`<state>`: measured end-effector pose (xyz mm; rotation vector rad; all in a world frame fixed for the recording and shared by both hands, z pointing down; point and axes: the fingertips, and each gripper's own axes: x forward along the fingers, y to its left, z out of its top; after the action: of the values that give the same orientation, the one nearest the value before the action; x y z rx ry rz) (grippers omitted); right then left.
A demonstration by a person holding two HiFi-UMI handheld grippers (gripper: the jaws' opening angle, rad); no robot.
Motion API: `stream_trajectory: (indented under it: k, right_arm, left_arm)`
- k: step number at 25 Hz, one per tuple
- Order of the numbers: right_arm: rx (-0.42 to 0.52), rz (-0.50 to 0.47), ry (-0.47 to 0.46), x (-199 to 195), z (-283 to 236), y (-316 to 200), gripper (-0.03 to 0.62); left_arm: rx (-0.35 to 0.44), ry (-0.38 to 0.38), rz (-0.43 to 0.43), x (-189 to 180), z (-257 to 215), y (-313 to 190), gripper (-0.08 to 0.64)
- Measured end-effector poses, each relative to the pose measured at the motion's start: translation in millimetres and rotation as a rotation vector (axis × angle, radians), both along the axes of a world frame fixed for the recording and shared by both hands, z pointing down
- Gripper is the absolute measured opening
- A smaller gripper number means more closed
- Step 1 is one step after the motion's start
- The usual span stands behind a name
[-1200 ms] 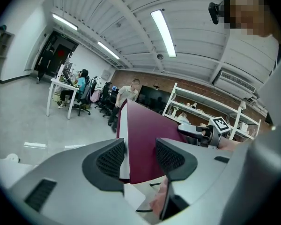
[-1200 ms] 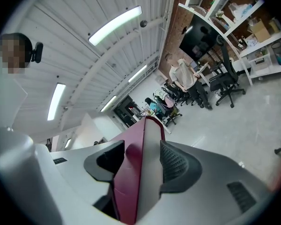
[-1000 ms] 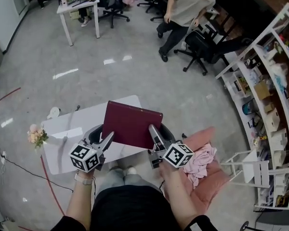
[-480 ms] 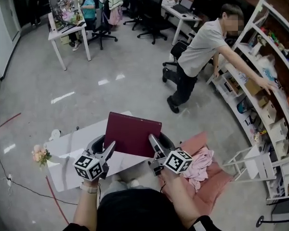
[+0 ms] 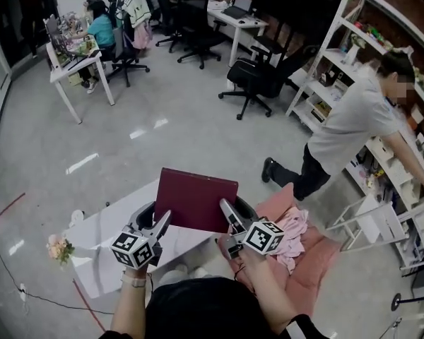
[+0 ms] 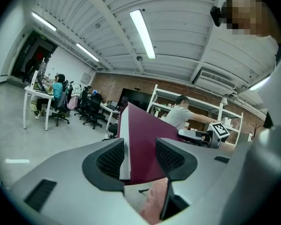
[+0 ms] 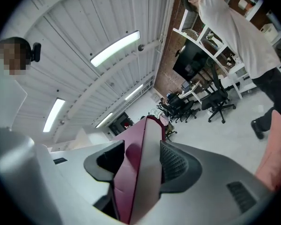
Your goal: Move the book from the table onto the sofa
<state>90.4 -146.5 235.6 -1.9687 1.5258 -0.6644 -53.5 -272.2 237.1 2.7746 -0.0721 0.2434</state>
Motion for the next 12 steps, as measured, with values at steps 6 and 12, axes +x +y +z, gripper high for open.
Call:
stream_trajectory:
  k: [6,12]
  right_arm:
    - [0.017,0.082,0.004,21.9,-5.4,22.0,0.252]
    - [0.026,0.18,0.021,31.1,-10.8,38.6,0.25]
  left_arm:
    - [0.021,-0.009,0.088,29.8,-2.8,11.3,0.216]
    - [0.033,-0.002,0.199,54.6,-6.8,14.4,0.216]
